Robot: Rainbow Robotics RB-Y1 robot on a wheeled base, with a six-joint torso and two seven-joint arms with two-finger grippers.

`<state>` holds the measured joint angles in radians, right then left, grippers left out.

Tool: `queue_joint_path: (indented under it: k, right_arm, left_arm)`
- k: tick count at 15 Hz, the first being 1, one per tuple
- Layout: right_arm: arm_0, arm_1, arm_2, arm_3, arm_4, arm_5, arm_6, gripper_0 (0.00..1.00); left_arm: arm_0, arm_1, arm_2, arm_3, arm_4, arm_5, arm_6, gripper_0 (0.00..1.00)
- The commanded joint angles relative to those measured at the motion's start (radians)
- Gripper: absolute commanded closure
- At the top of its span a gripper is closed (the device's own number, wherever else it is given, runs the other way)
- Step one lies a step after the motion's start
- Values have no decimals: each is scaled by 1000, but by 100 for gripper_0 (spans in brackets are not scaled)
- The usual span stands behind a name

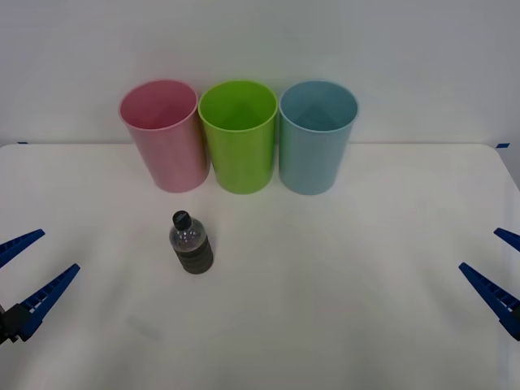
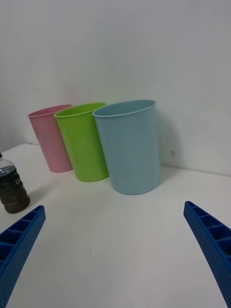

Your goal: Grasp the object on the table and drop it into the matching bin: aluminum can to the light blue bin, PET bottle to the pink bin.

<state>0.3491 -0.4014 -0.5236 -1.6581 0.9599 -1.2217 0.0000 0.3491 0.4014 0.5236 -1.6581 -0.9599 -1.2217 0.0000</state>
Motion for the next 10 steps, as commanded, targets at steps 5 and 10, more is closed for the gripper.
queue_joint_path:
  k: [5,10]
  right_arm:
    - [0,0,0,0,0,0,0,0]
    - [0,0,0,0,0,0,0,0]
  left_arm:
    - [11,-1,4,17,-8,1,-5,0]
    - [77,23,3,15,-31,5,-23,0]
